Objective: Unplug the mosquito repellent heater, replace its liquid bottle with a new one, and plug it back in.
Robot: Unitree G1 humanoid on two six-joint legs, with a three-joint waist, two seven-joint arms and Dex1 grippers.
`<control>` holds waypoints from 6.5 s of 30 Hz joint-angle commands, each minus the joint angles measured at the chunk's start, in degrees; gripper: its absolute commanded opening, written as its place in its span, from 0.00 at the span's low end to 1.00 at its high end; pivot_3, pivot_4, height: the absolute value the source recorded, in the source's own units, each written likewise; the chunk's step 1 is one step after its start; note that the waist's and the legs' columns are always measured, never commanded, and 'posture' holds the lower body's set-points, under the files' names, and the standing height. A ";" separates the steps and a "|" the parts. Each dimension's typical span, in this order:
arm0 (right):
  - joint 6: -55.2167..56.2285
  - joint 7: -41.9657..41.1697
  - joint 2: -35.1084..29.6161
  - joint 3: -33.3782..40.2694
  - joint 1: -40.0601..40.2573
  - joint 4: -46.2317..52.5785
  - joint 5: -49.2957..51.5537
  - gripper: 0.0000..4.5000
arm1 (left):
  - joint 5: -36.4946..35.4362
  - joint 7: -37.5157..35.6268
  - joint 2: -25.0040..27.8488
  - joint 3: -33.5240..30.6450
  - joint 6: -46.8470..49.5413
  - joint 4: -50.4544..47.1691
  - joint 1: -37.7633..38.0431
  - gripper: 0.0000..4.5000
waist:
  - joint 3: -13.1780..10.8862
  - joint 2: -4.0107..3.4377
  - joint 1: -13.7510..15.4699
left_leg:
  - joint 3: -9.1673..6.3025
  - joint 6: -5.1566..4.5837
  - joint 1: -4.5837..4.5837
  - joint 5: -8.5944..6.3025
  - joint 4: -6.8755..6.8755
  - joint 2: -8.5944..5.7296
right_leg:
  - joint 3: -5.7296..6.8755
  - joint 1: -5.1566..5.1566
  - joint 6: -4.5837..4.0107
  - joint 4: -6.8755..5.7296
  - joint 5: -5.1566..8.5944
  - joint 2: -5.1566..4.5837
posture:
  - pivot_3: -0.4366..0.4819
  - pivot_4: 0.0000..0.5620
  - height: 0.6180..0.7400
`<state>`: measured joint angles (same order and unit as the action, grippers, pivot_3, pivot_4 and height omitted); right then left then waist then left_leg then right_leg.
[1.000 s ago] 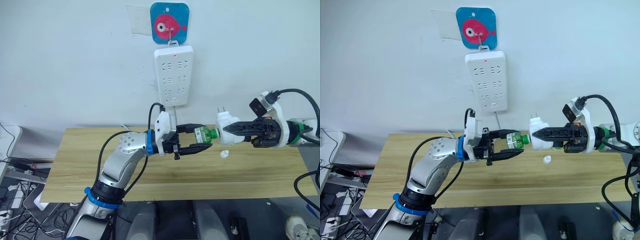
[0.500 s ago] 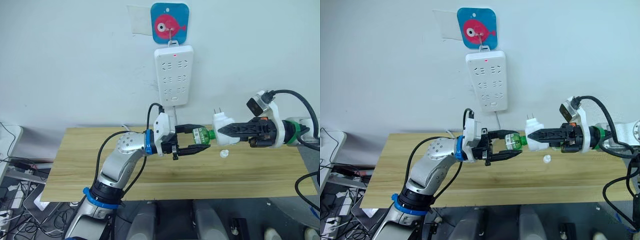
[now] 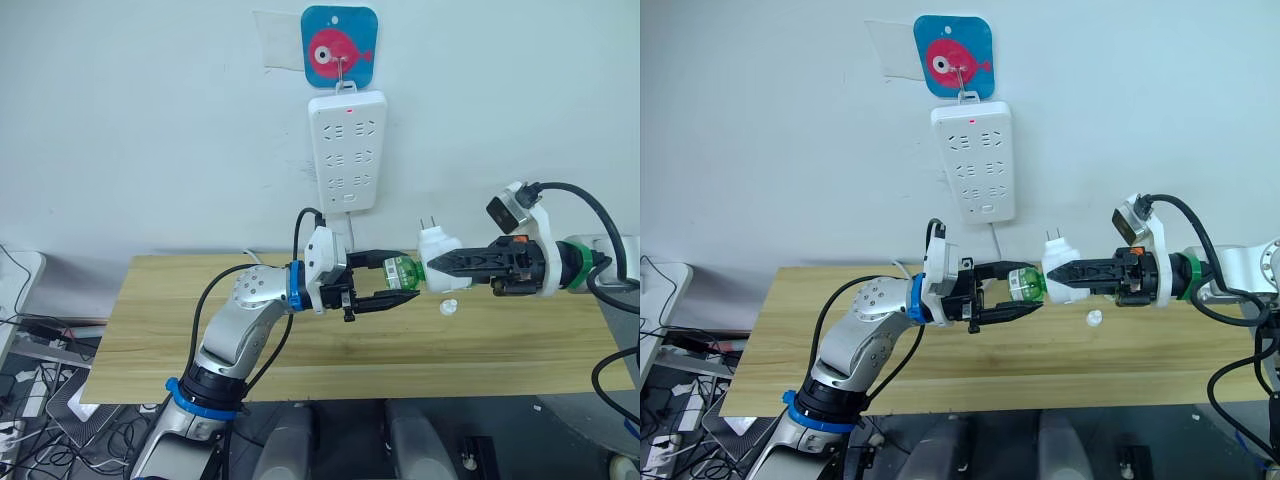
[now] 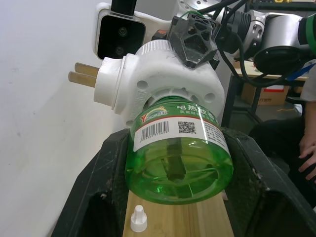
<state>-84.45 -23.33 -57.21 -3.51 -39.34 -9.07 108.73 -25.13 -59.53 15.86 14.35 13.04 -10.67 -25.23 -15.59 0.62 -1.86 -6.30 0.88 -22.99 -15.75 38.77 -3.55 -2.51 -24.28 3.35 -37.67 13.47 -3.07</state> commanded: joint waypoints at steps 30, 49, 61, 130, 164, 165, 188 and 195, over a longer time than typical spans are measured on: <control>-3.42 -14.20 -9.09 -1.11 9.33 16.01 3.11 0.99 | -0.92 2.94 -2.63 -0.63 1.17 0.57 -2.60 0.50 | 0.00 0.00 0.05 | -0.10 -0.05 -0.01 -0.03 0.01 0.00 | 0.01 0.00 0.00 0.01 0.00 0.00 | 0.39 0.42 1.00; 11.27 -29.88 -2.69 10.43 11.73 -0.63 -40.47 0.27 | -6.30 -0.62 1.38 -0.57 8.71 -4.32 -0.79 0.50 | 0.03 0.03 -0.75 | 0.00 -0.07 0.04 -0.05 0.09 0.00 | -0.08 0.03 0.02 -0.02 0.01 0.04 | 0.36 0.41 1.00; 2.44 -17.92 13.28 16.54 9.27 5.71 -35.74 0.00 | -10.11 0.81 2.83 -1.31 14.71 -7.85 -0.12 0.50 | 0.04 0.05 -0.97 | -0.11 -0.06 0.01 -0.05 0.07 -0.06 | -0.12 -0.02 0.02 -0.06 0.00 0.01 | 0.38 0.41 1.00; -3.56 -16.85 4.61 10.97 13.49 17.14 -16.93 0.00 | -10.49 3.29 1.19 -5.43 16.37 -1.70 -2.52 0.50 | 0.12 0.10 -1.27 | -0.10 -0.07 0.01 -0.05 0.07 -0.03 | -0.08 -0.05 0.02 -0.09 0.00 0.00 | 0.35 0.37 1.00; -3.73 -10.27 8.47 8.96 4.53 7.35 -4.45 0.00 | -11.03 2.50 4.21 -4.05 17.44 -2.38 -1.61 0.50 | 0.22 0.15 -1.39 | -0.05 -0.07 0.02 -0.05 0.09 -0.03 | -0.13 -0.06 0.01 -0.13 0.00 0.01 | 0.36 0.37 1.00; -2.79 -9.00 7.82 8.13 4.88 7.48 -2.56 0.00 | -10.98 2.48 4.21 -3.97 17.34 -2.33 -1.59 0.50 | 0.22 0.15 -1.38 | -0.04 -0.07 0.01 -0.05 0.09 -0.03 | -0.13 -0.06 0.01 -0.13 0.00 0.00 | 0.36 0.37 1.00; 88.50 -44.96 6.45 -1.58 23.69 14.97 -86.11 1.00 | -34.06 -3.11 16.18 -13.78 51.86 4.57 -1.38 0.50 | 0.28 0.18 -2.45 | -0.10 0.21 0.09 0.09 0.08 -0.02 | -0.07 -0.06 0.11 -0.19 0.06 0.06 | 0.32 0.35 1.00; 116.11 -47.81 13.57 -2.59 17.43 4.69 -95.44 1.00 | -34.19 -3.10 15.46 -12.91 53.82 4.45 -2.12 0.50 | 0.30 0.17 -2.93 | -0.09 0.26 0.15 0.10 0.09 0.00 | -0.13 -0.07 0.09 -0.24 0.05 0.02 | 0.33 0.35 1.00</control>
<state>26.51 -70.29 -44.05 -6.24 -21.40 -3.58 14.20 -58.20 -61.92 31.50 1.96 66.80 -4.66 -26.87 -15.30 0.79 -4.79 -6.39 1.14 -22.84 -15.65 38.85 -3.57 -2.65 -24.35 3.43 -37.91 13.52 -3.05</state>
